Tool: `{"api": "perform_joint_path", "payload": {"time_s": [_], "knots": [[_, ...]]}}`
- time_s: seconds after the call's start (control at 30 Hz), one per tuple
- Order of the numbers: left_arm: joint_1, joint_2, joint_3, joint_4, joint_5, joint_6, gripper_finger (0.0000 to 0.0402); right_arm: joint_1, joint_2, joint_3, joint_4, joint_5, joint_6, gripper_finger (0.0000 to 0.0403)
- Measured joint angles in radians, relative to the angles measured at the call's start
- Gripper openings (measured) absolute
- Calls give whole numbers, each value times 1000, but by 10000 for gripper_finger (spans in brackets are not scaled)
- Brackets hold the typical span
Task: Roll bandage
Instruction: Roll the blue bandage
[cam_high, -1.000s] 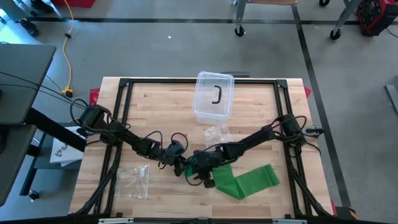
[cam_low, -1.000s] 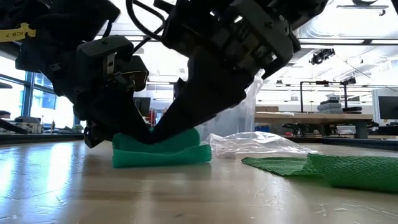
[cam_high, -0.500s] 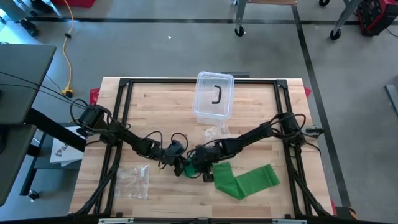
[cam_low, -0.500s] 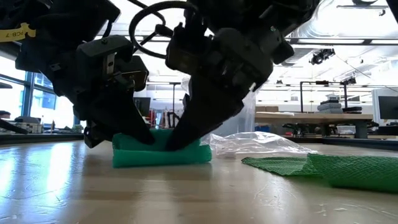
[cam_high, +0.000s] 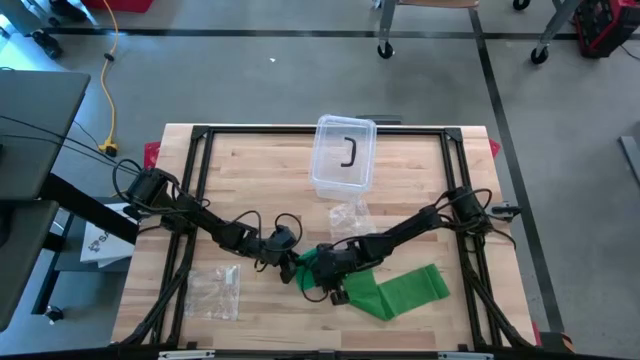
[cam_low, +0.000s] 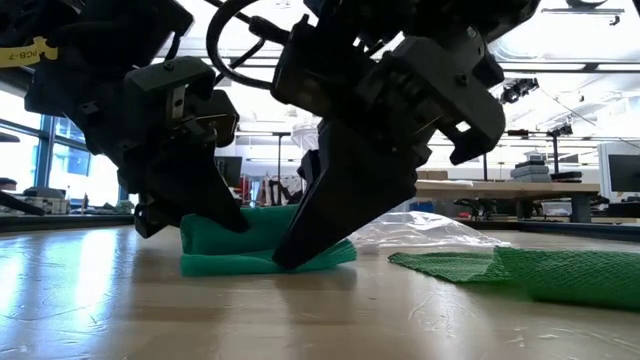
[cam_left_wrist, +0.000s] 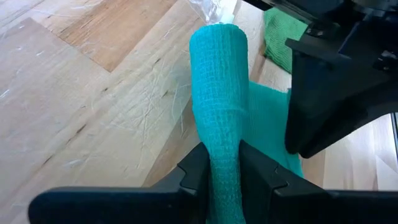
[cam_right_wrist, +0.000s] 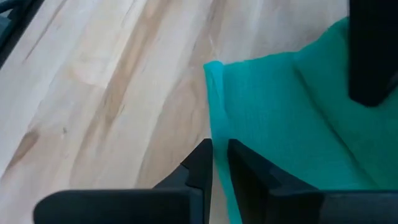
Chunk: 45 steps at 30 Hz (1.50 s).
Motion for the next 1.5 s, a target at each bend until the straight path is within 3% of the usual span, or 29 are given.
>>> {"api": "perform_joint_path", "payload": {"time_s": [0.37, 0.67, 1.5], "knots": [[0, 0, 0, 0, 0, -3, 55, 6, 0, 0, 13, -43, -46, 46], [0, 0, 0, 1, 0, -2, 55, 11, 0, 0, 22, 18, -65, 46], [0, 0, 0, 4, 0, -1, 55, 48, 0, 0, 46, 56, -83, 46]]}}
